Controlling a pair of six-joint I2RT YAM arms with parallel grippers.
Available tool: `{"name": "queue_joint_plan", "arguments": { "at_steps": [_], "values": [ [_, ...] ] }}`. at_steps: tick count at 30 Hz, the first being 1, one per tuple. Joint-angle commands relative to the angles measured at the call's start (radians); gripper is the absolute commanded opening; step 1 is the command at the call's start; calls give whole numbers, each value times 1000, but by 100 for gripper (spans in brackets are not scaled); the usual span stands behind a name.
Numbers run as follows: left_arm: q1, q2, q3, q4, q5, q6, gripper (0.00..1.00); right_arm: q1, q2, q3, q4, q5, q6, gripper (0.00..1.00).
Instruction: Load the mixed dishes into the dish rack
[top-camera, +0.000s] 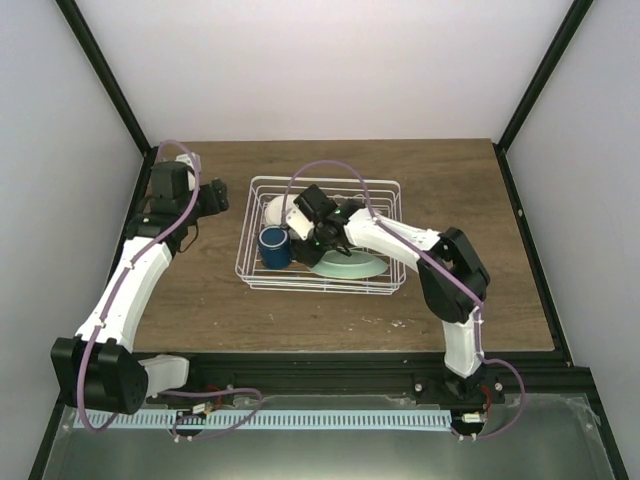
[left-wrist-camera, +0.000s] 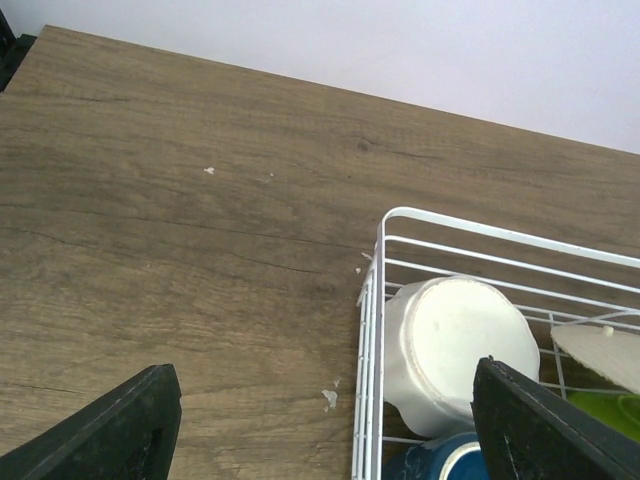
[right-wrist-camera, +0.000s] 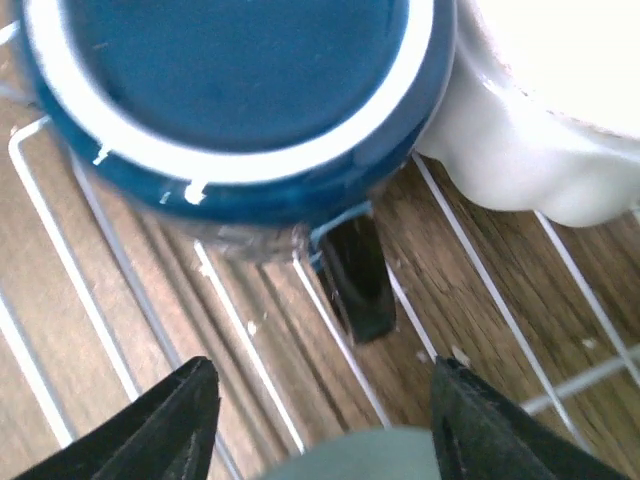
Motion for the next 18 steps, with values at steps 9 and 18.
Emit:
{"name": "queue_joint_plan", "arguments": {
  "at_steps": [9,18],
  "values": [
    [56,125,113,-81,-4,-41,81,7,-208,113,-278,39,9,88],
    [165,193,146,-83,106,-53,80,-174,-207,250,-241,36,110,100]
  ]
}}
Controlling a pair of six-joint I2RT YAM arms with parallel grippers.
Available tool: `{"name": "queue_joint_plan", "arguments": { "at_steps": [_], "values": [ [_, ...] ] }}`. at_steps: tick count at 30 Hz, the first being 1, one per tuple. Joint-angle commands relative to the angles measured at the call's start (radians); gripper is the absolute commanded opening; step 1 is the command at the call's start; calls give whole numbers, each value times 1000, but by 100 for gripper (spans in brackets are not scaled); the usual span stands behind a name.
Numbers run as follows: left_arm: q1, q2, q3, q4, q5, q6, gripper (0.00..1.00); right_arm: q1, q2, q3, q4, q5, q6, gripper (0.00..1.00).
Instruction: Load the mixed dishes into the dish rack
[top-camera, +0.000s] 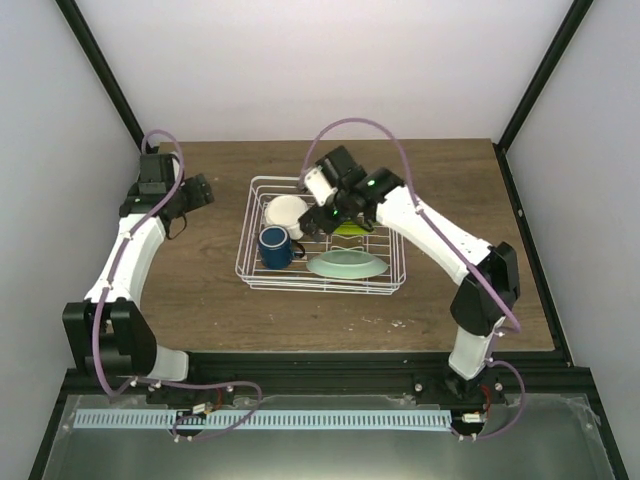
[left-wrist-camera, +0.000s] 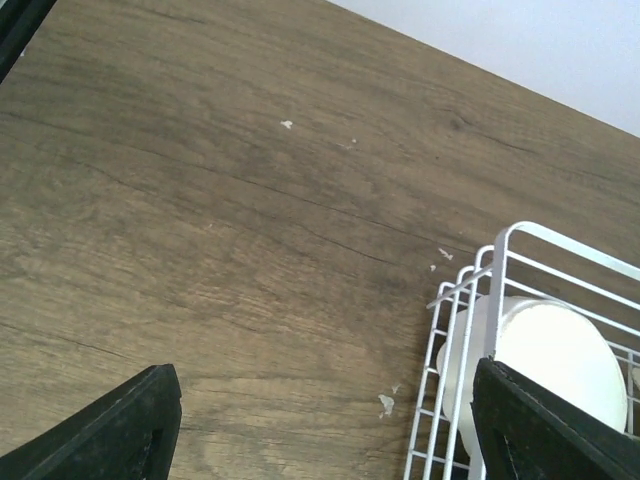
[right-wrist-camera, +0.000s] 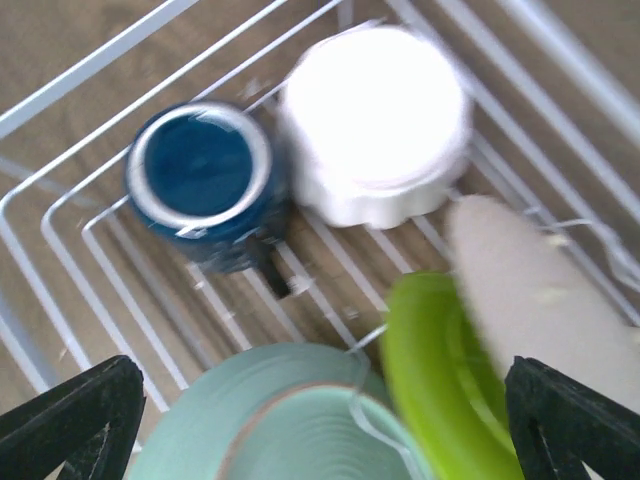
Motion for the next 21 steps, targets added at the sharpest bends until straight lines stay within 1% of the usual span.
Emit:
{"name": "queue_joint_plan", "arguments": {
  "at_steps": [1,8,12,15,17,21],
  "values": [
    [30,20,47,-4,52,9,80,-165,-16,77,43,-15,61,100],
    [44,57,68,50,81,37,83,-518,15,95,166,-88,57,100],
    [47,54,47,143,40,48,84,-732,29,51,266,-158,91,100],
    [48,56,31,199,-3,67,85,-839,-7,-73,383,-164,112,100],
    [47,63,25,220,-38,64,86,-879,-56,-184,473,-144,108,100],
    [47,79,7,261,-99,59,86,-916,-132,-409,670,-117,107,100]
  ]
}}
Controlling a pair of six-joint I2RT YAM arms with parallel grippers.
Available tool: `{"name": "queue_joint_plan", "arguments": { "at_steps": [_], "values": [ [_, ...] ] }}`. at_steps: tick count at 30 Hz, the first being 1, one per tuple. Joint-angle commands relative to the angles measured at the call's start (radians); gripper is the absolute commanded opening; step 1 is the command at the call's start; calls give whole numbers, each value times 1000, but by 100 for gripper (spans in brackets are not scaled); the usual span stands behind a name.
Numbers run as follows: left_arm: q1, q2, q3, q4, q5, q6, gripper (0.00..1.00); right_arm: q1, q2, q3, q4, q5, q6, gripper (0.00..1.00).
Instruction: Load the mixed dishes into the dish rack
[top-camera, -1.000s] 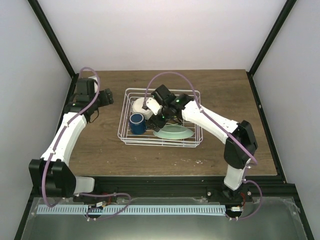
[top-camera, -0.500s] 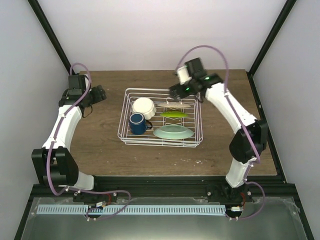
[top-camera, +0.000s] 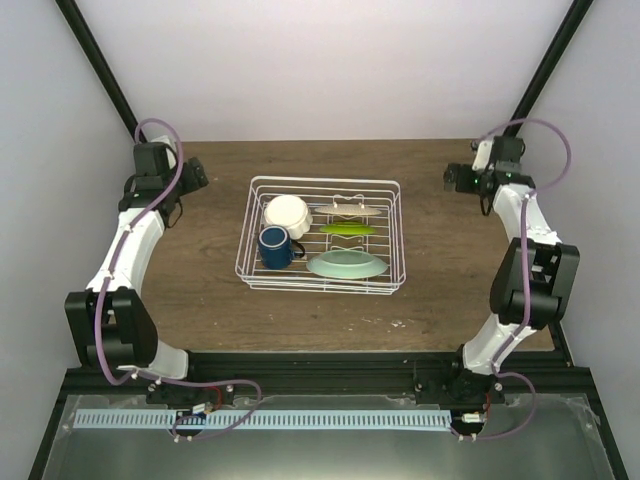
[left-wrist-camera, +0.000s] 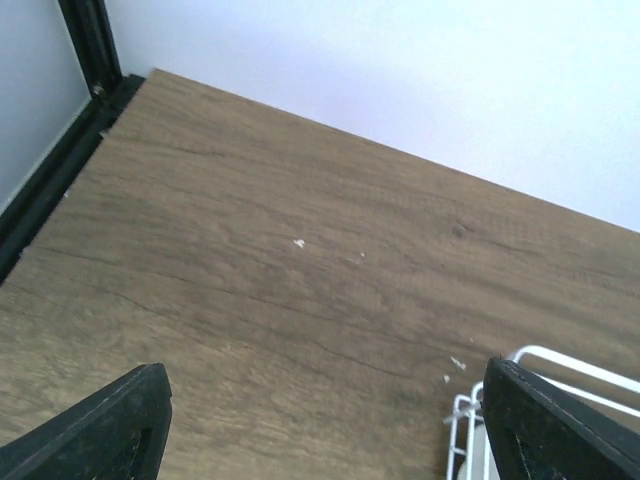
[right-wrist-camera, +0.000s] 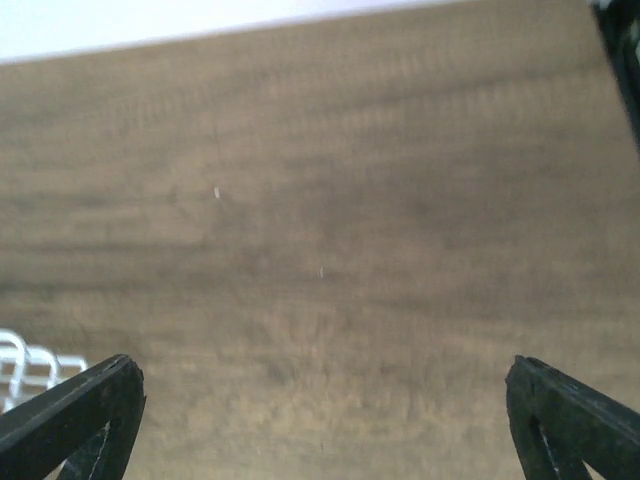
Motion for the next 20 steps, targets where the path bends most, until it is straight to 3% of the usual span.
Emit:
{"name": "queue_joint_plan", "arguments": {
  "at_steps": [1,9,20],
  "values": [
    [6,25,-35,103,-92,9,86,-8,-104,-197,264,4,16,100],
    [5,42,-84,171,-121,25,86,-23,-104,-393,441,53,8,100],
    [6,62,-90,191,-119,29,86,-23,-80,-379,433,39,-11,100]
  ]
}}
